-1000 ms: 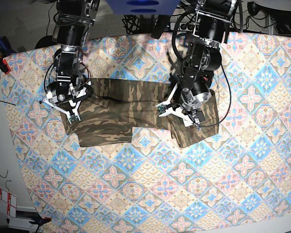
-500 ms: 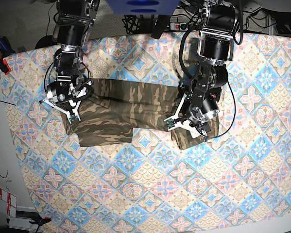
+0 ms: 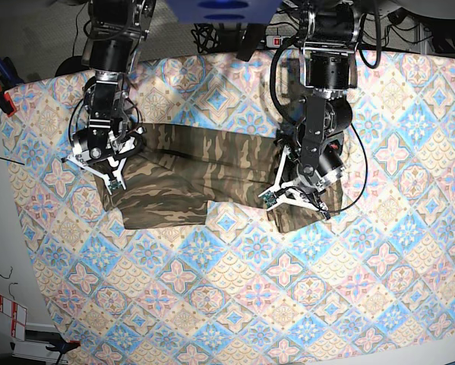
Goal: Fold the T-shirt properly
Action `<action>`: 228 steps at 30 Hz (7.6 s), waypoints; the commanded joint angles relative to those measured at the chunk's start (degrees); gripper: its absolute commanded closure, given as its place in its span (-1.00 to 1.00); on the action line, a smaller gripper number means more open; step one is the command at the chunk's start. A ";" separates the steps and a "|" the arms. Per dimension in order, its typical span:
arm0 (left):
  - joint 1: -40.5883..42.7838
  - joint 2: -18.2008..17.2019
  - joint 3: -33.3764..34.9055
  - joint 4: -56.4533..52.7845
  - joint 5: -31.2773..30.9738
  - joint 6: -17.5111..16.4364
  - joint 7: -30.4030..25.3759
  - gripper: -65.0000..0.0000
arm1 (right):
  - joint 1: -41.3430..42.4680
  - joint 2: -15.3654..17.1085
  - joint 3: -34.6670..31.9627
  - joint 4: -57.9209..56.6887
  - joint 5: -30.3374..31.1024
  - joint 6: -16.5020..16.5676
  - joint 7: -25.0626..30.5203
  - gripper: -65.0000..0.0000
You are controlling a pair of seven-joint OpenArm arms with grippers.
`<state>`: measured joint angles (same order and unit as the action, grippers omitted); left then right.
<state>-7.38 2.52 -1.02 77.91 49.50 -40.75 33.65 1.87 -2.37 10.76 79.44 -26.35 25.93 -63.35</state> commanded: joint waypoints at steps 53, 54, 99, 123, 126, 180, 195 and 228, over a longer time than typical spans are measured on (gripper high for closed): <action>0.21 0.77 6.51 5.21 -0.04 0.75 2.26 -0.30 | -0.42 -0.13 -0.17 -1.24 1.43 0.22 2.03 0.05; 0.04 0.60 6.42 3.45 -0.13 0.75 1.91 -0.30 | -0.42 -0.13 -0.17 -1.24 1.43 0.22 2.03 0.05; -5.50 2.62 -7.82 3.63 -8.13 0.75 -10.40 0.90 | -0.51 -0.13 -0.17 -1.24 1.43 0.22 2.03 0.06; 1.97 2.79 22.86 4.68 -8.22 0.75 -10.66 0.88 | -0.51 -0.13 -0.17 -1.24 1.43 0.22 2.03 0.06; 1.53 2.79 23.74 4.07 -8.13 0.75 -10.66 0.78 | -0.51 -0.13 -0.17 -1.24 1.43 0.22 2.03 0.06; -28.45 3.32 -13.27 -20.19 -13.93 0.75 -10.48 -0.43 | -1.74 -0.22 -3.34 -1.24 1.43 0.22 2.03 0.06; -31.17 6.31 -5.45 -28.37 -19.12 0.75 -5.91 -0.44 | -1.47 -0.13 -3.34 -1.33 1.43 0.22 2.03 0.06; -38.73 2.09 -5.27 -49.03 -29.23 0.75 -7.58 -0.44 | -1.47 -0.05 -3.34 -1.33 1.25 0.22 2.12 0.06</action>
<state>-44.05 4.62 -6.44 28.05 20.99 -39.88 27.20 1.06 -1.91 7.55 79.48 -27.81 25.30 -63.02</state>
